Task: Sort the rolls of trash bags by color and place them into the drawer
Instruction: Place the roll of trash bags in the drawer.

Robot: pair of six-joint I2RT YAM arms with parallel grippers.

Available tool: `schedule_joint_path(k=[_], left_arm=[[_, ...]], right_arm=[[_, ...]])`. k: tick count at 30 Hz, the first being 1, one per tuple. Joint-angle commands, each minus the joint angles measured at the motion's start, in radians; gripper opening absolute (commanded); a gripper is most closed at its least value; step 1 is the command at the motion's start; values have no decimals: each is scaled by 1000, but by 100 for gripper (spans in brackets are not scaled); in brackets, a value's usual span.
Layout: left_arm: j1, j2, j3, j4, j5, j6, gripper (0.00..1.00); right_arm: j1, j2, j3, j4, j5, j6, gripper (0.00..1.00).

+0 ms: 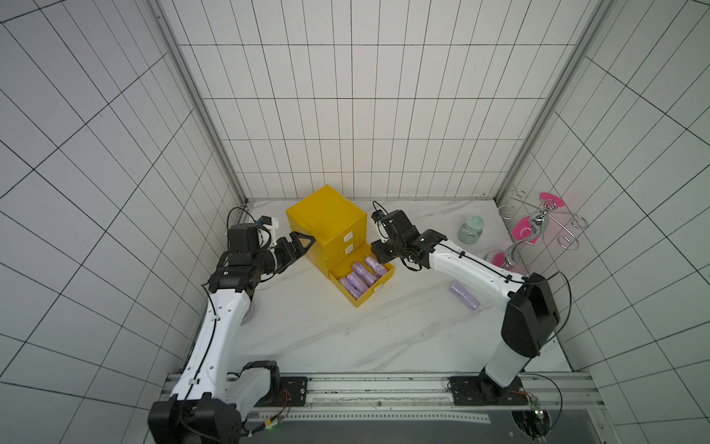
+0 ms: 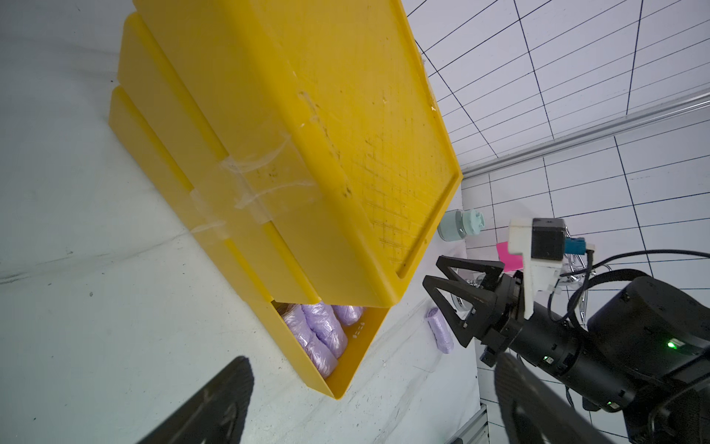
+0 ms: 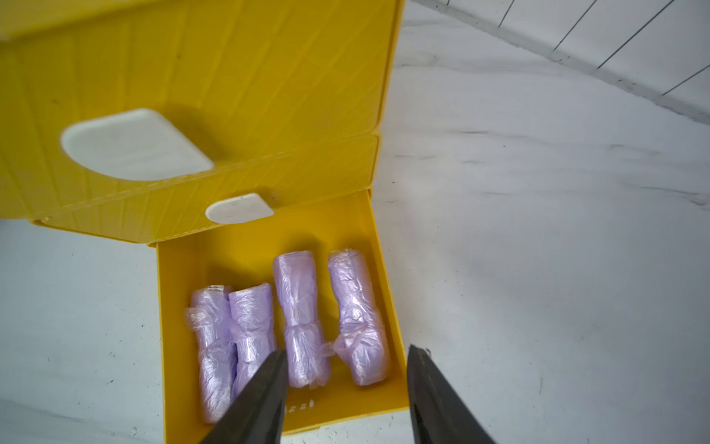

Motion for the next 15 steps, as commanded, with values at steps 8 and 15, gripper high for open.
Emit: schedule_joint_path(k=[8, 15], left_arm=[[-198, -30, 55, -8, -106, 2, 97], [-367, -29, 15, 72, -153, -68, 97]], right_arm=[[-185, -159, -269, -179, 6, 148, 61], [-353, -258, -468, -182, 18, 225, 69]])
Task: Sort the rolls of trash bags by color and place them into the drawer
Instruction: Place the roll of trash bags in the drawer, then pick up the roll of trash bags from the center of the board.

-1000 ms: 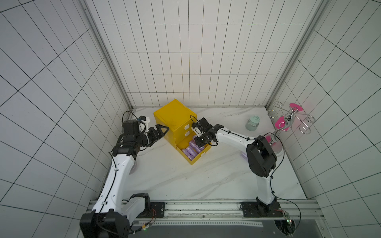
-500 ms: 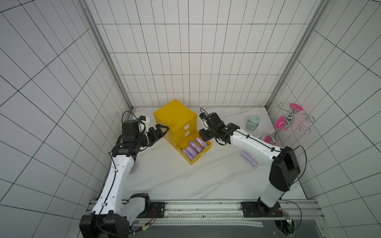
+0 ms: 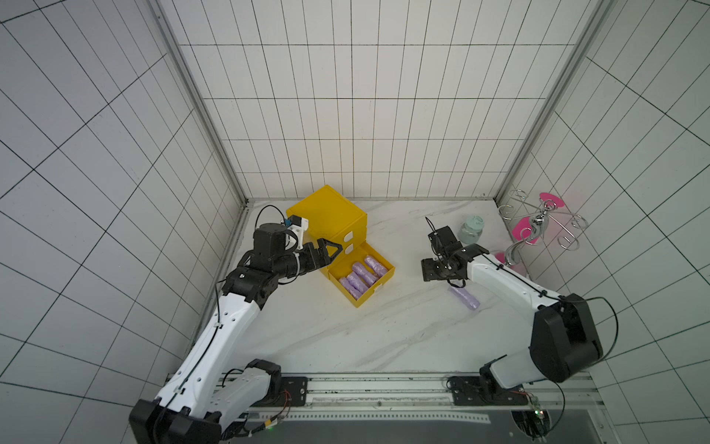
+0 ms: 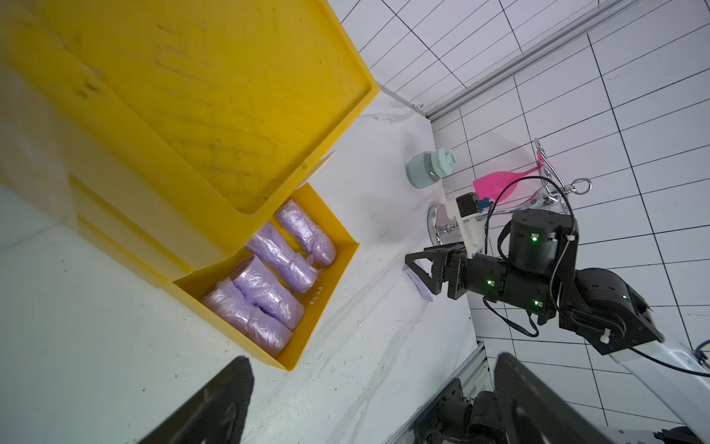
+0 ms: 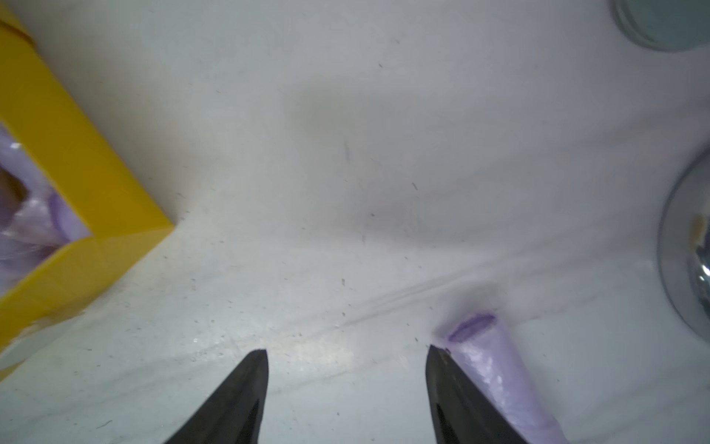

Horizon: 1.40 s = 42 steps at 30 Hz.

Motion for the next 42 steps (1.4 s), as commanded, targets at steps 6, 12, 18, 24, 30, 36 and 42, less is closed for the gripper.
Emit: schedule_joint_path(k=[6, 12, 18, 24, 30, 36, 42], left_arm=[[-76, -1, -78, 123, -6, -79, 97], [-78, 13, -96, 136, 30, -79, 97], [-79, 23, -106, 155, 47, -81, 97], [-79, 29, -109, 169, 50, -85, 97], [-79, 37, -109, 177, 56, -87, 97], [-78, 36, -113, 178, 55, -86, 97], [-73, 28, -109, 154, 40, -70, 97]], right_arm=[[-140, -27, -127, -19, 15, 81, 71], [-240, 17, -126, -10, -3, 59, 74], [-323, 108, -84, -33, -111, 15, 85], [-317, 123, -75, -62, -230, 15, 92], [-285, 76, -94, -89, -214, 31, 86], [-268, 106, -115, -80, -195, 36, 48], [-232, 118, -119, -55, -190, 40, 20]])
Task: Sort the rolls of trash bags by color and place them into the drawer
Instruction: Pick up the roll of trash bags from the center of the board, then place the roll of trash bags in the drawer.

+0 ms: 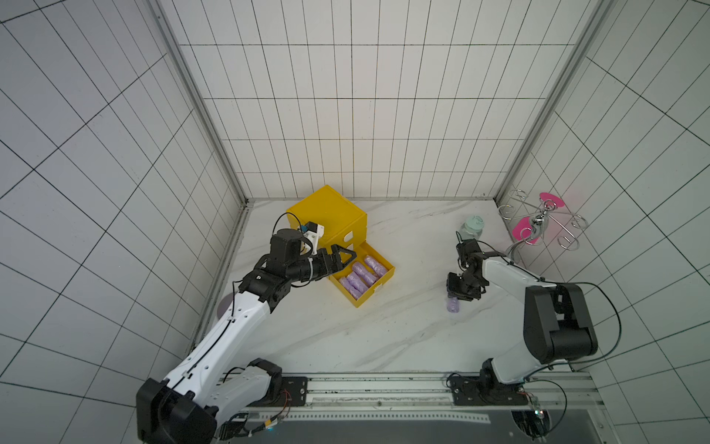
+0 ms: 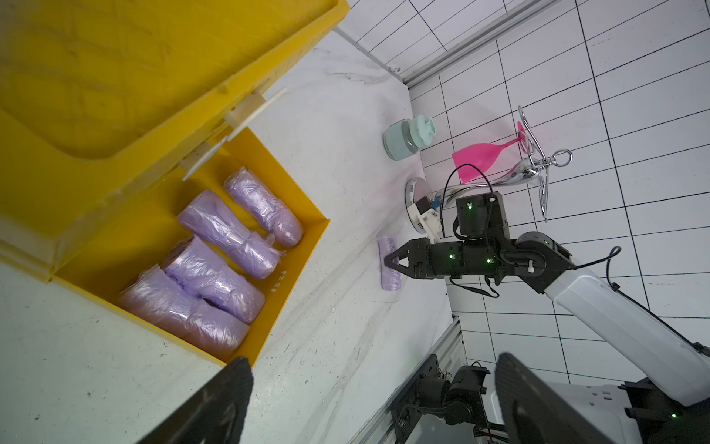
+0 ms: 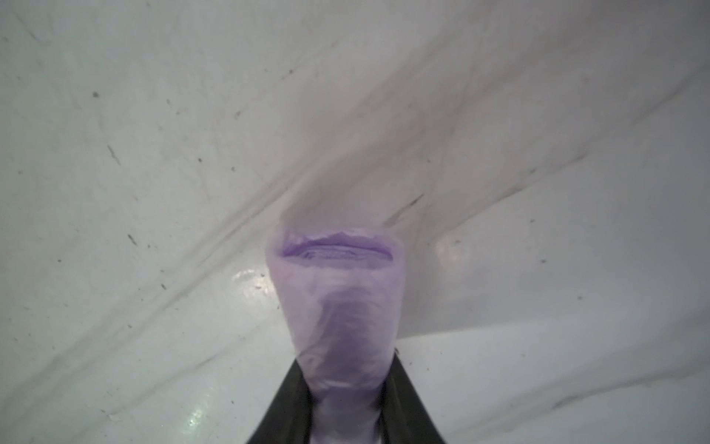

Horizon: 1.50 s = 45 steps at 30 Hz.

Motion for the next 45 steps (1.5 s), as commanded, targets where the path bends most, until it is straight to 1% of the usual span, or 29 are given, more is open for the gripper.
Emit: schedule_joint_path(k=[1, 2, 4, 11, 13, 16, 20, 23, 26, 30, 35, 39, 45], left_arm=[[6, -11, -2, -9, -9, 23, 97], [11, -12, -1, -14, -14, 26, 97], [36, -15, 7, -29, -20, 41, 97], [187, -10, 49, -94, 18, 98, 97], [230, -6, 60, -113, 29, 114, 97], [280, -2, 62, -120, 39, 130, 97], [340, 17, 66, -123, 48, 149, 97], [381, 36, 72, -123, 63, 157, 97], [419, 46, 77, -123, 79, 160, 97], [434, 46, 77, -125, 87, 161, 97], [437, 36, 63, -129, 89, 157, 97], [439, 27, 53, -135, 87, 161, 97], [439, 29, 48, -138, 89, 162, 97]], right_arm=[[46, 1, -2, 1, 11, 4, 16], [63, -12, 4, 2, 16, 2, 14], [109, -39, 34, -8, 23, -6, 13], [306, -58, 203, -34, 5, -77, 14], [356, -50, 260, -41, 11, -100, 14], [413, -26, 331, -29, -20, -143, 14], [475, 58, 452, -41, -59, -184, 16], [504, 127, 539, -41, -96, -197, 16], [536, 201, 626, -44, -106, -215, 16], [561, 308, 747, -74, -112, -243, 16], [573, 429, 859, -101, -121, -273, 16], [574, 484, 881, -108, -109, -288, 16], [574, 521, 842, -79, -80, -298, 17]])
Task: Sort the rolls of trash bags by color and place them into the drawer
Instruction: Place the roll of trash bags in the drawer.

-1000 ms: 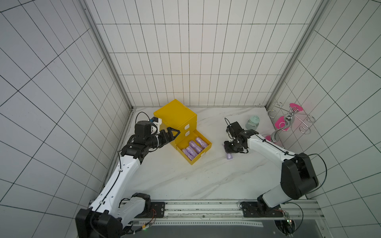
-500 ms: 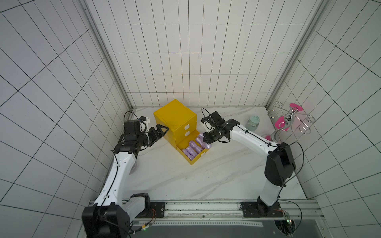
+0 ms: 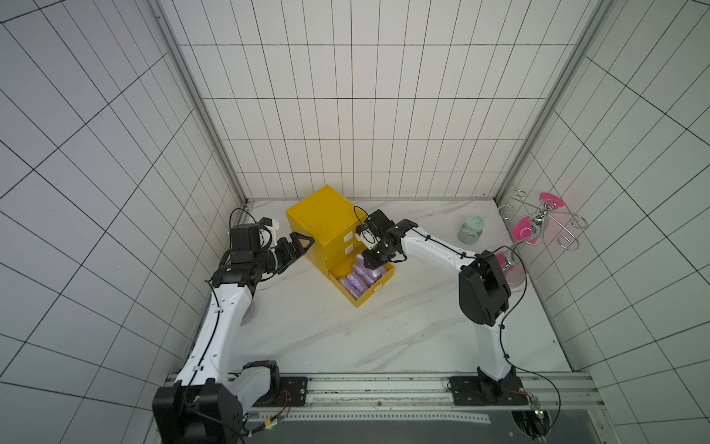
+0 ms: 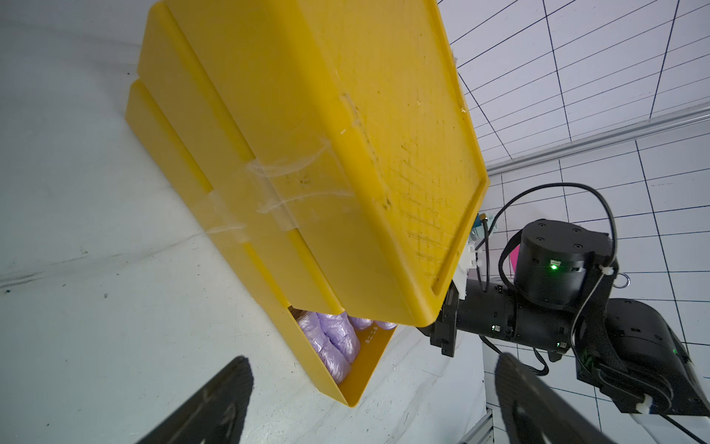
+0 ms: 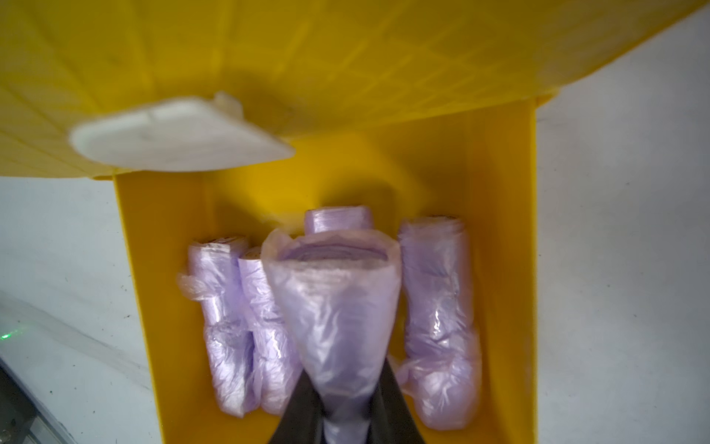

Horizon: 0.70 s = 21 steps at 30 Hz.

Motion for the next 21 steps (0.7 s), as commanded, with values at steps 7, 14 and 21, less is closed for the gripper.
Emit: schedule_joint_path(k=[7, 14, 21], left_arm=[[7, -12, 16, -9, 20, 22, 97], [6, -19, 16, -20, 16, 29, 97], [7, -19, 27, -22, 13, 26, 97]], right_arm=[[7, 76, 1, 16, 79, -9, 20], [8, 97, 4, 16, 117, 2, 25], [11, 33, -25, 64, 87, 45, 49]])
